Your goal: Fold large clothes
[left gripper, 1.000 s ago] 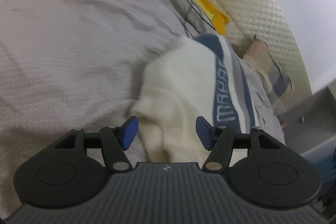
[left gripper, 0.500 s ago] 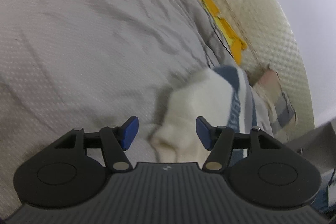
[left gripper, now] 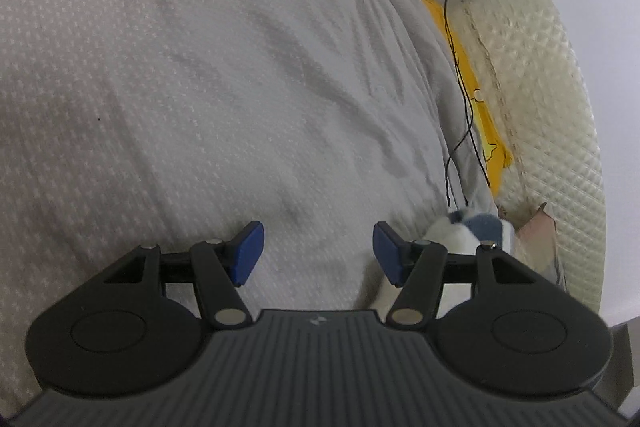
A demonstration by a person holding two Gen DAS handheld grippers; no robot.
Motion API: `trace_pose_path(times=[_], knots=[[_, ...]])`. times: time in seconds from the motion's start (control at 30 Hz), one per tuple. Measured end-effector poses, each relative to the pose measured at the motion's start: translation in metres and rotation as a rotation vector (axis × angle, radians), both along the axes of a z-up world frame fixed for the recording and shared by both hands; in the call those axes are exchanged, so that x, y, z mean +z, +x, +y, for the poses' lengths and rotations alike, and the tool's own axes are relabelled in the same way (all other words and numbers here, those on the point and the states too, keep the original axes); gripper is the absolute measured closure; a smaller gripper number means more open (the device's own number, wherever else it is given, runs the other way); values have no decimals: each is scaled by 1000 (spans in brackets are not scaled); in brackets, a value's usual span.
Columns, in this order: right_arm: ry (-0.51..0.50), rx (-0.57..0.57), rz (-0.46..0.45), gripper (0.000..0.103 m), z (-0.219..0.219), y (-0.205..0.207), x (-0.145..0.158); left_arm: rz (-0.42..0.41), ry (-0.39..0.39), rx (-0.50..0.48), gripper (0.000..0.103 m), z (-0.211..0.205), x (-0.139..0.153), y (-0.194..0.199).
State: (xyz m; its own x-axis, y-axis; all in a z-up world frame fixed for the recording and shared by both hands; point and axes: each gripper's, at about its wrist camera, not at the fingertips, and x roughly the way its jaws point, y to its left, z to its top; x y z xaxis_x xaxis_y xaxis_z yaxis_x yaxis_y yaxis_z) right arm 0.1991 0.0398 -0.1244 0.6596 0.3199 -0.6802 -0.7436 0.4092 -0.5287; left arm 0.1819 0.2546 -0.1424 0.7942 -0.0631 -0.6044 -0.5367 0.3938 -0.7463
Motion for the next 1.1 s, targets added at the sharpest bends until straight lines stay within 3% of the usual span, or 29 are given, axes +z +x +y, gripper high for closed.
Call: trace_pose_path(times=[0.07, 0.2, 0.27, 0.43, 0.57, 0.7, 0.83, 0.93, 1.1], knots=[[25, -49, -26, 95, -6, 8, 1, 2, 2, -7, 38, -2, -3, 3], [263, -185, 10, 95, -36, 22, 39, -26, 2, -52, 38, -12, -6, 12], [384, -249, 17, 96, -57, 25, 67, -98, -23, -94, 38, -21, -5, 16], [589, -344, 7, 96, -110, 18, 123, -299, 13, -348, 37, -72, 19, 23], [704, -414, 0, 96, -159, -1, 146, -389, 83, -529, 37, -125, 35, 14], [769, -477, -20, 96, -195, -22, 148, -404, 130, -632, 37, -156, 40, 7], [842, -509, -22, 96, -221, -40, 138, -380, 194, -651, 36, -167, 44, 6], [890, -531, -12, 97, -233, -50, 129, -334, 178, -688, 36, -171, 39, 3], [904, -520, -21, 97, -236, -56, 117, -218, 294, -764, 36, -195, 36, -7]])
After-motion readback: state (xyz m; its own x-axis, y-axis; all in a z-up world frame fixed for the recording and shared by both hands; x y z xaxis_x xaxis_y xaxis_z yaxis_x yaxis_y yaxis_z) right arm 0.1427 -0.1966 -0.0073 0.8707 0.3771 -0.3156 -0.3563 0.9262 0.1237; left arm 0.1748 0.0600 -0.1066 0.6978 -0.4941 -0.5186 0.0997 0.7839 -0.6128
